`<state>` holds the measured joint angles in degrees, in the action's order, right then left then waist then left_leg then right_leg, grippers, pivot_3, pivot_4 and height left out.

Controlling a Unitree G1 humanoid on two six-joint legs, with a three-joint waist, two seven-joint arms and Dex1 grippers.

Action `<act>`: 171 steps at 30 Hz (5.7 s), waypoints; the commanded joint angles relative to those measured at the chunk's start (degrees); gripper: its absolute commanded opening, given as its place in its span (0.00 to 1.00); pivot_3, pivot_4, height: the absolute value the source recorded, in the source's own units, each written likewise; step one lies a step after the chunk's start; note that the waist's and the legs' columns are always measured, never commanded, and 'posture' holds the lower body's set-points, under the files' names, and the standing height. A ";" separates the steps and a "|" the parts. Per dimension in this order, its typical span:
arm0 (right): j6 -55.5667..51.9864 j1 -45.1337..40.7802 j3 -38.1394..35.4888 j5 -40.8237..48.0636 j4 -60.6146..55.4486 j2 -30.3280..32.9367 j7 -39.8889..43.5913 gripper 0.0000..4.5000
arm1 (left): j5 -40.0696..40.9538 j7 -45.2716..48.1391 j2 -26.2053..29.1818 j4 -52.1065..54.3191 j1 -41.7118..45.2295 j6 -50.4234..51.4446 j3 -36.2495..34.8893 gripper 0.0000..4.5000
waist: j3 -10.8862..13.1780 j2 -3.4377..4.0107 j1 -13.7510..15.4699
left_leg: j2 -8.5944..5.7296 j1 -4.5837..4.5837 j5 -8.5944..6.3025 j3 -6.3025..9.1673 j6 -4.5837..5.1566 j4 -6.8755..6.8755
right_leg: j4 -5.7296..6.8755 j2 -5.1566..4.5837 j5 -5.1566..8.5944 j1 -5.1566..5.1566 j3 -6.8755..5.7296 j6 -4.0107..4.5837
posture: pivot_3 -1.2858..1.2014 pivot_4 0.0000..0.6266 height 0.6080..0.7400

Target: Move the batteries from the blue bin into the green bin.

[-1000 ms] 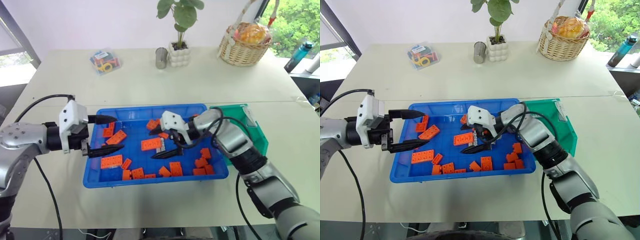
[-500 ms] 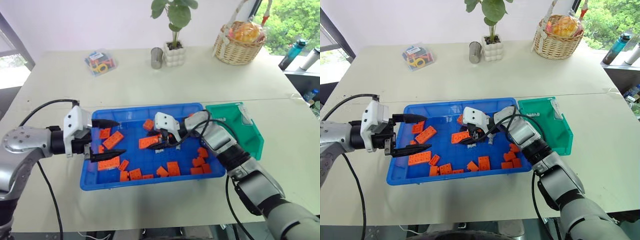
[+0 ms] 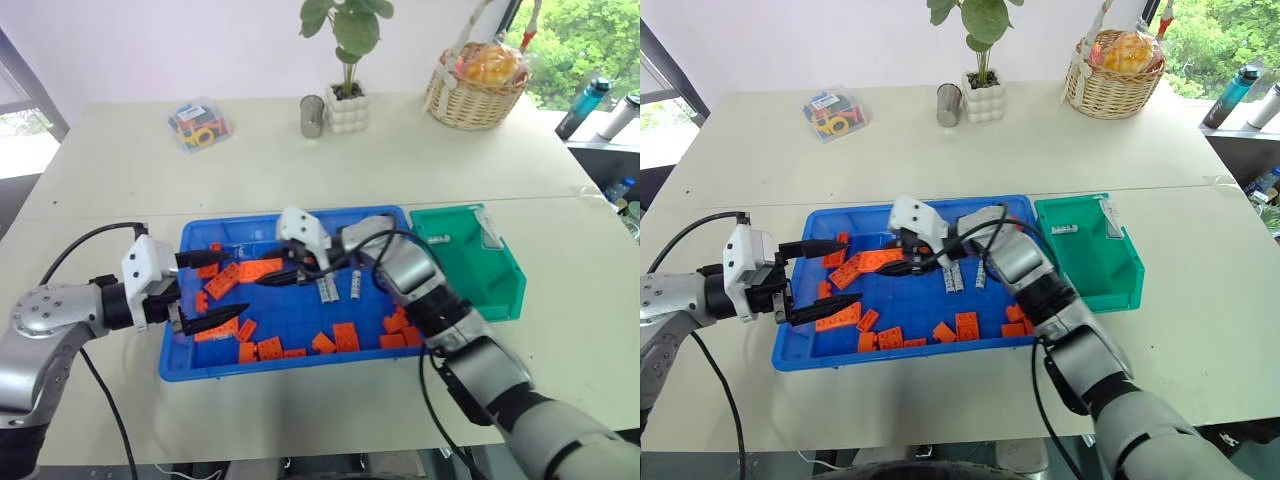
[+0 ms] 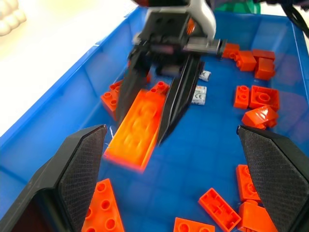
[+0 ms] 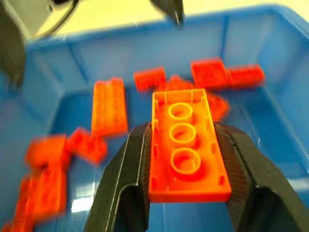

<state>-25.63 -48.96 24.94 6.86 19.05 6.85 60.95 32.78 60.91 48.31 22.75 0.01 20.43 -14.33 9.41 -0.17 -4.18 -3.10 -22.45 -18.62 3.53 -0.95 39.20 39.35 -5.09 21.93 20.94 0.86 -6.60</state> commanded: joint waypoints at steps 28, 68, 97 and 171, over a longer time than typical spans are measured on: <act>-47.14 14.40 -11.18 15.24 -39.74 17.14 -14.97 0.78 | 2.29 -0.44 -0.13 2.46 2.42 1.62 1.26 1.00 | -0.01 -0.02 0.41 | -0.01 -0.01 0.00 0.03 0.01 -0.08 | 0.01 -0.01 -0.17 -0.16 0.04 0.26 | 0.52 0.24 0.98; -31.64 12.58 3.34 6.62 -31.41 19.54 -19.06 0.78 | 1.29 -0.80 -1.05 1.70 4.07 0.56 2.32 1.00 | -0.06 -0.10 0.85 | 0.00 0.09 0.00 0.05 0.01 -0.05 | -0.01 0.00 -0.17 -0.28 0.03 0.26 | 0.52 0.24 0.98; -30.77 12.93 2.99 4.29 -35.75 21.75 -18.98 0.73 | 0.28 -0.41 -1.80 -0.85 6.55 -0.96 3.82 1.00 | -0.06 -0.10 1.62 | -0.01 0.07 0.00 0.04 0.01 -0.06 | -0.06 -0.01 -0.17 -0.26 0.03 0.26 | 0.52 0.24 0.98; -43.23 12.90 -12.84 21.72 -36.14 23.61 -27.45 0.85 | -0.69 0.15 -2.46 -4.52 12.33 -0.61 4.29 1.00 | -0.03 -0.07 1.56 | 0.00 -0.02 -0.03 -0.02 0.09 -0.06 | -0.10 0.00 -0.17 -0.20 0.05 0.26 | 0.52 0.24 0.98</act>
<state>-70.25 -34.56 12.25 29.22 -16.83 31.02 33.47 31.27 61.24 45.11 16.02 12.00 19.80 -8.45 9.38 -0.24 -2.63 -3.09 -22.47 -18.65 3.51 -0.85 39.14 39.25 -5.09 21.76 20.74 0.91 -6.34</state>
